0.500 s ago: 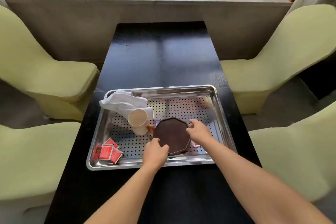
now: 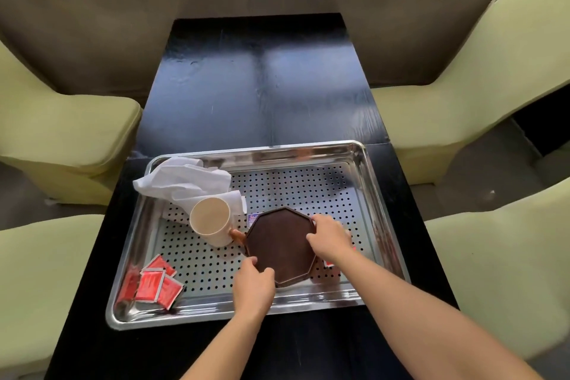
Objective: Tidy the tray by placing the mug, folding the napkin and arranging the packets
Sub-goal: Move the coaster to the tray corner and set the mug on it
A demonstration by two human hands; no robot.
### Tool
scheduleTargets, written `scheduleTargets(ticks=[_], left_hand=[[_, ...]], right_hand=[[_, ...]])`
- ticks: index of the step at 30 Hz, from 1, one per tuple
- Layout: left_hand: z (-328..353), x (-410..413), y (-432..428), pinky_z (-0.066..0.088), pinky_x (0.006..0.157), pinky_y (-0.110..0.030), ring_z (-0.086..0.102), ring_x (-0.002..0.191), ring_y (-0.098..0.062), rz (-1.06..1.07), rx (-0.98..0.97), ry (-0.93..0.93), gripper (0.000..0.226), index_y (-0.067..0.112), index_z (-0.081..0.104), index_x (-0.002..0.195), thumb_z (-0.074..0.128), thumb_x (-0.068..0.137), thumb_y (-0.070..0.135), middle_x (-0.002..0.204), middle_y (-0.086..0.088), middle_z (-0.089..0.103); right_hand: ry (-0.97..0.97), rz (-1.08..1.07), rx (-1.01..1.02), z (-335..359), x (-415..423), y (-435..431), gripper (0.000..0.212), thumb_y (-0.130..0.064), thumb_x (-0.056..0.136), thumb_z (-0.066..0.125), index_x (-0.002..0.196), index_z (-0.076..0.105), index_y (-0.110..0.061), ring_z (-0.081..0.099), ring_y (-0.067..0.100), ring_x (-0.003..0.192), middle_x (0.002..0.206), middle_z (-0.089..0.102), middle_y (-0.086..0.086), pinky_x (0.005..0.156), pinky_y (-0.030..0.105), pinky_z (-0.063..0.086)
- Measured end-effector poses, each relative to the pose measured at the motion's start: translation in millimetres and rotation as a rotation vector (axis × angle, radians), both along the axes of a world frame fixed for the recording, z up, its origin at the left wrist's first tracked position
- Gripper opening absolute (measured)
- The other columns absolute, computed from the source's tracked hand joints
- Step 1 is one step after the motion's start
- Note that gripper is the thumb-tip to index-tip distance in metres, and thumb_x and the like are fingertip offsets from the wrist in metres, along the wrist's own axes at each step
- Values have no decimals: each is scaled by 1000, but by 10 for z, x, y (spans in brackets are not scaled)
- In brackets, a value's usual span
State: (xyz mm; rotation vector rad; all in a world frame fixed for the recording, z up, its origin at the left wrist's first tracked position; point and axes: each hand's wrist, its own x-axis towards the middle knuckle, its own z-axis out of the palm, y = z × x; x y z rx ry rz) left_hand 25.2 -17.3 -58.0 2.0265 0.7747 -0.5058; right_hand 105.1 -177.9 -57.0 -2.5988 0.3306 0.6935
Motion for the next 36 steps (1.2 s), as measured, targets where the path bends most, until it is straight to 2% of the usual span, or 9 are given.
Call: scheduleTargets(ticks=[3, 10, 16, 18, 22, 27, 31, 33, 36], left_hand=[[-61, 23, -97, 45, 99, -39, 54, 118, -24, 28, -12, -29, 47, 15, 49, 138, 55, 91, 19, 135, -7, 54], [-126, 232, -371, 44, 84, -33, 54, 88, -9, 2, -30, -114, 36, 17, 53, 122, 57, 86, 16, 119, -1, 45], [-129, 707, -544, 44, 99, -40, 52, 110, -22, -89, -24, -179, 40, 13, 53, 124, 58, 85, 15, 123, -6, 52], [-124, 882, -602, 43, 103, -44, 52, 115, -23, -124, -33, -174, 42, 12, 53, 127, 58, 85, 15, 124, -7, 54], [-144, 1107, -699, 44, 103, -44, 51, 116, -22, -192, -61, -171, 44, 13, 52, 127, 57, 83, 17, 124, -4, 54], [-156, 1256, -754, 47, 99, -45, 52, 114, -22, -251, -116, -185, 48, 16, 51, 129, 57, 81, 18, 123, -3, 54], [-181, 1345, -732, 55, 86, -45, 60, 105, -25, -243, -223, -179, 51, 17, 49, 130, 57, 80, 14, 118, -5, 55], [-200, 1395, -703, 52, 68, -29, 59, 96, -15, -207, -292, -182, 51, 17, 48, 131, 57, 82, 8, 113, -1, 55], [-216, 1433, -686, 45, 51, -13, 53, 92, -6, -153, -396, -183, 56, 18, 45, 135, 57, 82, 2, 116, 2, 52]], right_hand=[[-44, -7, 22, -77, 44, 8, 40, -21, 89, 52, 129, 55, -24, 54, 30, 117, 124, 59, 7, 101, 45, 39], [-115, -106, 101, -61, 303, -117, 52, -10, 85, 50, 136, 53, -20, 54, 31, 118, 127, 60, 9, 103, 47, 44], [-132, -176, 145, -10, 533, -439, 45, -7, 85, 49, 128, 56, -16, 57, 31, 113, 124, 63, 10, 95, 45, 50], [-138, -221, 171, 2, 564, -553, 50, -7, 86, 48, 135, 54, -16, 59, 30, 115, 128, 63, 9, 95, 45, 51], [-162, -256, 163, -19, 551, -704, 61, -8, 91, 48, 151, 40, -17, 53, 29, 130, 147, 53, 9, 105, 45, 47], [-196, -301, 161, -41, 519, -788, 61, -7, 93, 45, 152, 37, -16, 53, 32, 130, 150, 50, 12, 105, 48, 47], [-211, -355, 184, -52, 489, -811, 60, -7, 93, 45, 152, 39, -16, 61, 33, 118, 146, 51, 13, 98, 51, 53], [-221, -383, 185, -64, 449, -819, 58, -6, 94, 45, 151, 41, -17, 61, 30, 117, 145, 52, 13, 95, 48, 55], [-228, -404, 203, -76, 400, -851, 57, -5, 94, 46, 150, 43, -17, 64, 29, 112, 143, 53, 13, 94, 48, 56]])
